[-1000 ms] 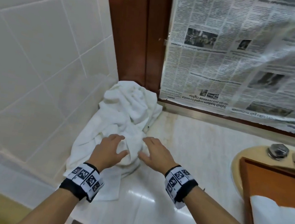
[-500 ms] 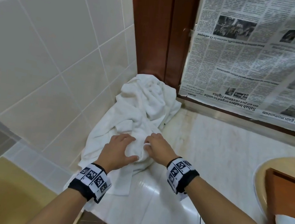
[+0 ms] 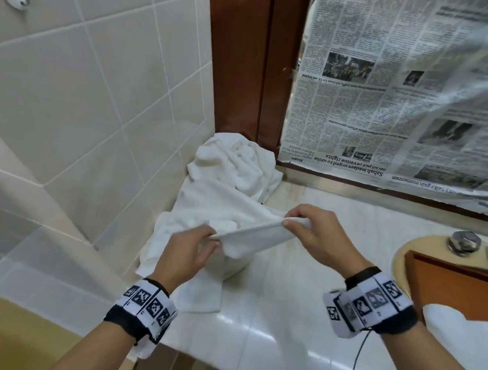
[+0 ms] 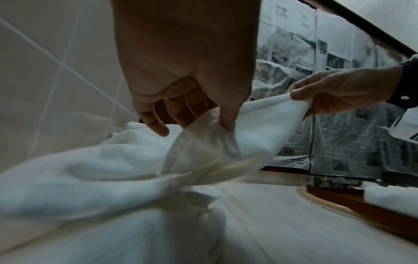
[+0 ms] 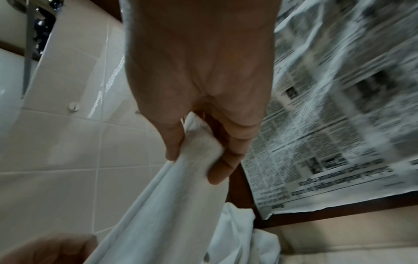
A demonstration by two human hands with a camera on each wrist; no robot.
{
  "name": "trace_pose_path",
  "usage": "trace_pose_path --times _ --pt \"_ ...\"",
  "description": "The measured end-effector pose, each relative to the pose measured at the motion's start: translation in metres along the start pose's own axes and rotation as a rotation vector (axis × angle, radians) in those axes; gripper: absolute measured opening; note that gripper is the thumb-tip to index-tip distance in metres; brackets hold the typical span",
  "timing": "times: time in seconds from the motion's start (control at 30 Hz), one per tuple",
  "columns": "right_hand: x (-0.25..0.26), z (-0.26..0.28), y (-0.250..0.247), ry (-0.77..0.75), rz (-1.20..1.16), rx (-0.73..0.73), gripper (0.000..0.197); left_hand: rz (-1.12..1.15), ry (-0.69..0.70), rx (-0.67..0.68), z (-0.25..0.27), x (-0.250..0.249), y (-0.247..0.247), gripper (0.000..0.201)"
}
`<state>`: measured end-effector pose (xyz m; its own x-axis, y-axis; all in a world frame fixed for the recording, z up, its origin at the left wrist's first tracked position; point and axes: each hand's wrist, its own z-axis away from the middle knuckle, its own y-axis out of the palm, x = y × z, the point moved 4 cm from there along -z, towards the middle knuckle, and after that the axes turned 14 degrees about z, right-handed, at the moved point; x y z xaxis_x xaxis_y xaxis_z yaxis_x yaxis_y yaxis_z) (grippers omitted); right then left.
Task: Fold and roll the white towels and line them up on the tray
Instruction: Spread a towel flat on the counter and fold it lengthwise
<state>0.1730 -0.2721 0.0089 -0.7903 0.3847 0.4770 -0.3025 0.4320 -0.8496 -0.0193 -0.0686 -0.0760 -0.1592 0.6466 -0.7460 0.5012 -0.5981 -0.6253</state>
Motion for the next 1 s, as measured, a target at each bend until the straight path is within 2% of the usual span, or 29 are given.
trace_pose_path --times 0.07,0.2,0.3,0.43,0.53,0.63,0.73,0.8,0.9,0.93,1.0 --pt "0.0 0.021 -0.012 0.05 0.002 -0.015 0.01 0.026 0.033 0.032 0.002 -0.012 -0.004 0.011" --pt "-0.009 0.068 -0.046 0.167 0.027 -0.086 0.007 0.074 0.069 0.177 0.006 -0.025 0.006 0.019" --pt "-0.021 0.112 -0.078 0.25 0.042 -0.139 0.007 0.085 0.117 0.274 0.009 -0.036 0.027 0.013" --pt "-0.034 0.168 -0.124 0.336 0.022 -0.24 0.009 0.186 0.135 0.288 0.019 -0.048 0.052 0.019" --pt "-0.044 0.193 -0.138 0.374 0.015 -0.257 0.008 0.238 0.105 0.308 0.025 -0.05 0.071 0.011" --pt "-0.055 0.199 -0.114 0.422 -0.008 -0.209 0.008 0.217 0.104 0.32 0.031 -0.054 0.088 0.01" --pt "-0.074 0.193 -0.061 0.473 -0.051 -0.164 0.004 0.121 0.051 0.287 0.025 -0.038 0.104 0.04" --pt "-0.089 0.187 -0.019 0.513 -0.018 -0.079 0.007 0.013 -0.016 0.327 0.018 -0.02 0.118 0.04" --pt "-0.099 0.182 0.041 0.592 -0.066 0.13 0.032 -0.08 -0.192 0.473 0.027 -0.011 0.139 0.015" --pt "-0.101 0.182 0.057 0.595 -0.085 0.2 0.043 -0.118 -0.233 0.515 0.033 -0.011 0.146 0.011" --pt "-0.103 0.183 0.08 0.572 -0.054 0.324 0.063 -0.176 -0.269 0.557 0.046 -0.015 0.156 0.018"
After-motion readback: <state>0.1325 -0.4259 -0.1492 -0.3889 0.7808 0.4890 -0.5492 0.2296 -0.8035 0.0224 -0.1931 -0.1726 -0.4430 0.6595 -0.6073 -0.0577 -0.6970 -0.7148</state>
